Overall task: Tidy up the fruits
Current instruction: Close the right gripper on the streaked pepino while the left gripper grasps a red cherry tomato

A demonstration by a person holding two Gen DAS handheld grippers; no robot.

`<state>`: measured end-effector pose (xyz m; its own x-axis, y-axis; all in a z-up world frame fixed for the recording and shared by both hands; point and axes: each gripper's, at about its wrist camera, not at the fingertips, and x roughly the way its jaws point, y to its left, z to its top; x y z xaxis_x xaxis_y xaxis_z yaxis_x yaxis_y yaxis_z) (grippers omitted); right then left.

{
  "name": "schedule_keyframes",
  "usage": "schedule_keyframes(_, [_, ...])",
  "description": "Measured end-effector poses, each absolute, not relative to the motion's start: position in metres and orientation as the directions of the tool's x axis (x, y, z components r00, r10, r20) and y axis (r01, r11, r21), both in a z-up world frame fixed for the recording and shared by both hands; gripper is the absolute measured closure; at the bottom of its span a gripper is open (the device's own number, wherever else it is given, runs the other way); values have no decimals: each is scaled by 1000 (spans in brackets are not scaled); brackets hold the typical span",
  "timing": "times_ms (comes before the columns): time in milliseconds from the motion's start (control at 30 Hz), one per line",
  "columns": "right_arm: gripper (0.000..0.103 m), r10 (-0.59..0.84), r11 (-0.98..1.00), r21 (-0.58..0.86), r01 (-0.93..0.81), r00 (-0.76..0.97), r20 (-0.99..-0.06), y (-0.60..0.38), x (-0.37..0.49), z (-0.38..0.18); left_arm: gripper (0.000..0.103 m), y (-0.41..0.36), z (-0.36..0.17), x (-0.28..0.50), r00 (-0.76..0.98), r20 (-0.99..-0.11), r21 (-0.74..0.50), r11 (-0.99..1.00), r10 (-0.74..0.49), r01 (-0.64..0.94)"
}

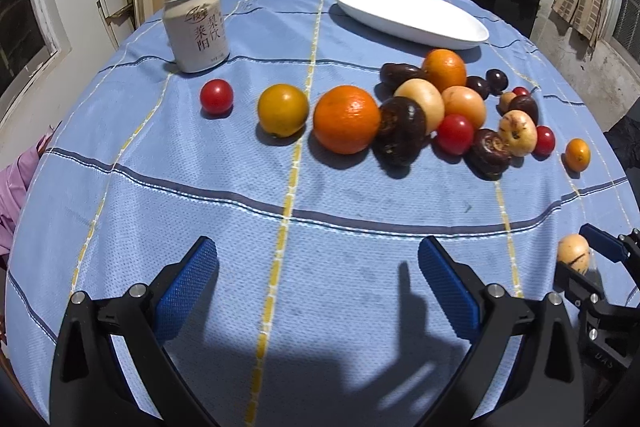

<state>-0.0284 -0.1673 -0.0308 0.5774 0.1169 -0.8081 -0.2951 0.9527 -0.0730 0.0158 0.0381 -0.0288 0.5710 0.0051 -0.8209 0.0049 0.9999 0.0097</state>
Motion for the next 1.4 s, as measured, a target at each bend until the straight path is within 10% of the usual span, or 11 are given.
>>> schedule_keyframes(233, [62, 146, 941, -63, -333, 565, -812, -159, -25, -36, 4, 57, -25, 28, 581, -814, -5, 1000, 4, -15])
schedule_keyframes(933, [62, 269, 936, 80, -344, 545, -794, -188, -3, -25, 6, 101, -11, 69, 600, -799, -15, 999, -35, 39])
schedule_keyframes(1233, [62, 276, 931, 93, -353, 514, -812, -183, 10, -29, 25, 132, -22, 111, 558, -829, -5, 998, -41, 65])
schedule_keyframes(1400, [62, 269, 934, 93, -346, 505, -820, -184, 15, -31, 57, 134, -32, 131, 524, -847, -49, 995, -86, 84])
